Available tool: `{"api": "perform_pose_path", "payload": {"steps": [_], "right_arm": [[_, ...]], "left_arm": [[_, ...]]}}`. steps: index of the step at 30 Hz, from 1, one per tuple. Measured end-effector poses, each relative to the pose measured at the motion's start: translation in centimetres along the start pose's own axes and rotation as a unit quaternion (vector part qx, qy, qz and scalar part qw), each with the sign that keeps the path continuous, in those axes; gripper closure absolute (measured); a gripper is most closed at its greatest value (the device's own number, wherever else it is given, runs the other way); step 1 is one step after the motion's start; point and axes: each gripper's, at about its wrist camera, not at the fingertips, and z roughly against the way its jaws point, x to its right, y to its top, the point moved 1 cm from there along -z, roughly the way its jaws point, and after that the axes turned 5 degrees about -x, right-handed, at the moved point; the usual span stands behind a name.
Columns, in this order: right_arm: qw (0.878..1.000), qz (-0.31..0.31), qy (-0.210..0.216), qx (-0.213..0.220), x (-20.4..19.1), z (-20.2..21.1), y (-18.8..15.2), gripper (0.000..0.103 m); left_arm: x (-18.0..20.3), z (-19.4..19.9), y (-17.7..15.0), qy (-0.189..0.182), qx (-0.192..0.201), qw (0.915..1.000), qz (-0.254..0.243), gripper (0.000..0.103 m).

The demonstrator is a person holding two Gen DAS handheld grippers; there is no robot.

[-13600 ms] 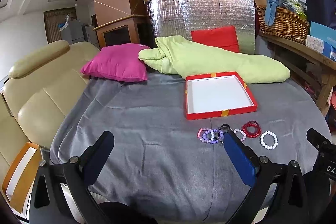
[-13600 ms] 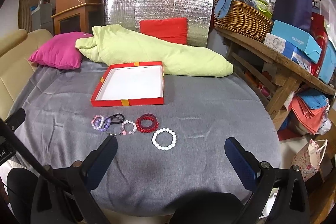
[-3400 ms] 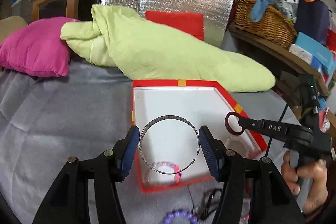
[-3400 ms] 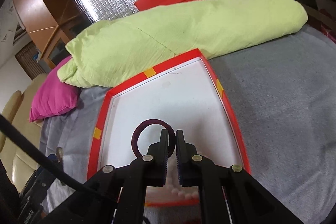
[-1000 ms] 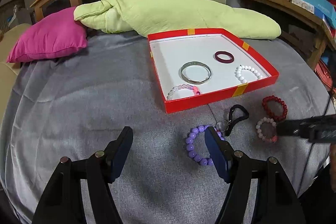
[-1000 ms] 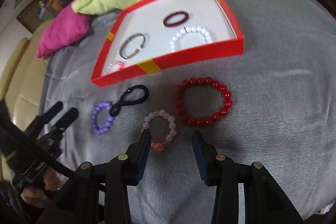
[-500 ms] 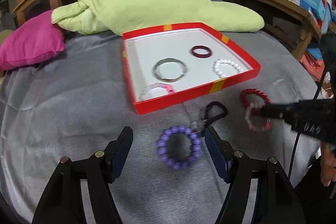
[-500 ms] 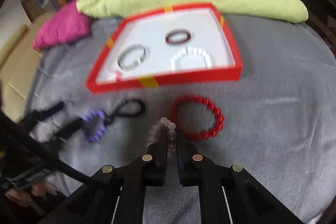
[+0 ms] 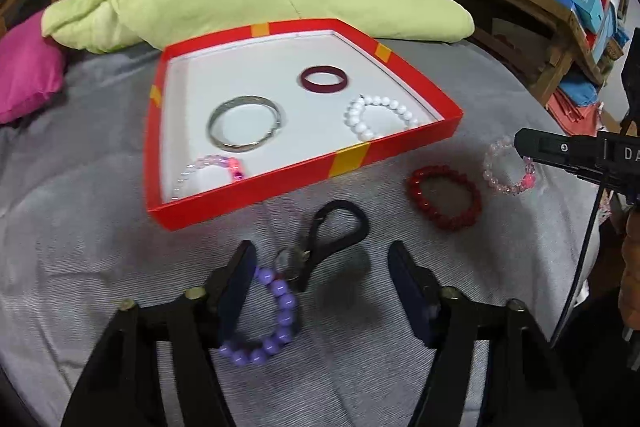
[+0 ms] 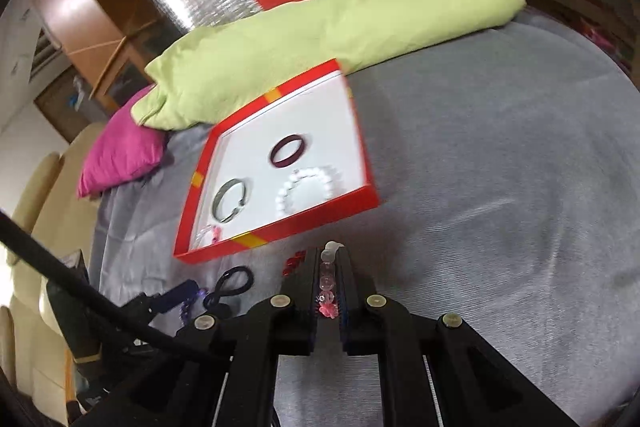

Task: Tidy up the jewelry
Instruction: 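Grasp the pale pink beaded bracelet with the right gripper, then grasp the black carabiner keychain with the left gripper while the right lifts the pink bracelet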

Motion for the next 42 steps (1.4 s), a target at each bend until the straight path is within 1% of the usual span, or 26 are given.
{"api": "perform_pose_path", "payload": {"steps": [1, 2, 3, 4, 5, 6, 7, 11, 13, 16, 18, 20, 21, 22, 23, 25, 27, 28, 30, 31, 32, 34, 37, 39, 42], "right_arm": [[1.000, -0.005, 0.000, -0.001, 0.4, 0.1, 0.1, 0.095], [1.000, -0.012, 0.002, -0.001, 0.8, 0.2, 0.2, 0.095], [1.000, -0.017, 0.002, -0.001, 1.1, 0.3, 0.2, 0.095], [1.000, -0.022, 0.002, 0.001, 1.4, 0.5, 0.3, 0.095], [1.000, -0.026, 0.002, 0.003, 1.7, 0.6, 0.4, 0.095], [1.000, -0.030, 0.002, 0.003, 2.0, 0.7, 0.5, 0.095], [0.999, -0.035, 0.004, 0.002, 2.3, 0.7, 0.6, 0.095], [0.998, -0.056, -0.018, -0.017, 3.6, -0.1, 0.8, 0.095], [0.997, -0.069, -0.029, -0.029, 4.5, -0.6, 0.9, 0.094], [0.994, -0.085, -0.056, -0.037, 5.6, -0.9, 0.9, 0.091], [0.993, -0.092, -0.056, -0.047, 6.0, -1.1, 0.8, 0.091], [0.992, -0.091, -0.063, -0.056, 6.2, -1.4, 0.7, 0.091], [0.992, -0.088, -0.073, -0.060, 6.2, -1.6, 0.7, 0.091], [0.991, -0.085, -0.080, -0.062, 6.1, -1.7, 0.6, 0.089], [0.991, -0.084, -0.083, -0.065, 6.1, -1.8, 0.6, 0.081], [0.991, -0.082, -0.084, -0.068, 6.0, -2.0, 0.5, 0.072], [0.991, -0.066, -0.098, -0.066, 5.6, -2.2, 0.4, 0.071], [0.991, -0.051, -0.108, -0.066, 5.1, -2.5, 0.3, 0.071], [0.988, -0.006, -0.139, -0.068, 3.9, -3.1, 0.0, 0.075], [0.986, 0.013, -0.152, -0.067, 3.4, -3.3, -0.1, 0.088], [0.985, 0.027, -0.160, -0.068, 3.1, -3.5, -0.2, 0.094], [0.984, 0.039, -0.166, -0.058, 2.6, -3.3, -0.4, 0.094], [0.987, 0.040, -0.156, -0.027, 1.9, -2.3, -0.3, 0.094], [0.990, 0.037, -0.138, -0.006, 1.5, -1.4, -0.1, 0.094], [0.993, 0.030, -0.113, 0.015, 1.1, -0.4, 0.2, 0.094]], "left_arm": [[0.1, -0.2, 0.0, -0.005, -0.004, 1.0000, -0.001, 0.058], [0.3, -0.6, 0.1, -0.010, -0.011, 0.9999, -0.002, 0.066], [0.4, -0.8, 0.0, -0.009, -0.012, 0.9999, -0.004, 0.067], [0.7, -0.9, 0.1, -0.005, -0.010, 0.9999, -0.009, 0.071], [0.9, -0.8, 0.1, -0.007, -0.009, 0.9999, -0.012, 0.083], [1.0, -0.8, 0.2, -0.015, -0.009, 0.9998, -0.012, 0.088], [1.3, -0.7, 0.2, -0.025, -0.008, 0.9996, -0.012, 0.090], [2.4, -0.6, 0.1, -0.025, -0.006, 0.9991, -0.034, 0.090], [2.5, -0.6, 0.2, -0.027, -0.008, 0.9990, -0.034, 0.090], [2.2, -0.8, 0.2, -0.016, -0.014, 0.9993, -0.032, 0.090], [2.1, -0.9, 0.2, -0.015, -0.019, 0.9992, -0.031, 0.084], [2.1, -1.0, 0.0, -0.012, -0.023, 0.9992, -0.031, 0.056], [2.2, -0.8, 0.0, -0.012, -0.019, 0.9992, -0.033, 0.054], [2.3, -0.7, -0.1, -0.010, -0.017, 0.9991, -0.038, 0.053], [2.5, -0.6, -0.2, -0.010, -0.017, 0.9989, -0.042, 0.053], [2.5, -0.8, -0.2, -0.012, -0.019, 0.9988, -0.044, 0.053], [2.5, -0.9, -0.3, -0.013, -0.018, 0.9989, -0.041, 0.053], [2.4, -0.9, -0.3, -0.015, -0.017, 0.9989, -0.041, 0.053], [2.4, -0.9, -0.2, -0.019, -0.014, 0.9990, -0.039, 0.067], [2.3, -1.0, -0.2, -0.019, -0.015, 0.9990, -0.038, 0.078], [2.3, -1.1, -0.2, -0.017, -0.014, 0.9991, -0.037, 0.086], [2.2, -0.9, -0.1, -0.017, -0.009, 0.9992, -0.034, 0.094], [2.3, 0.0, 0.1, -0.023, 0.009, 0.9990, -0.038, 0.097], [2.4, 0.8, 0.2, -0.028, 0.021, 0.9985, -0.041, 0.097], [2.4, 1.9, 0.4, -0.032, 0.036, 0.9980, -0.040, 0.097]]}}
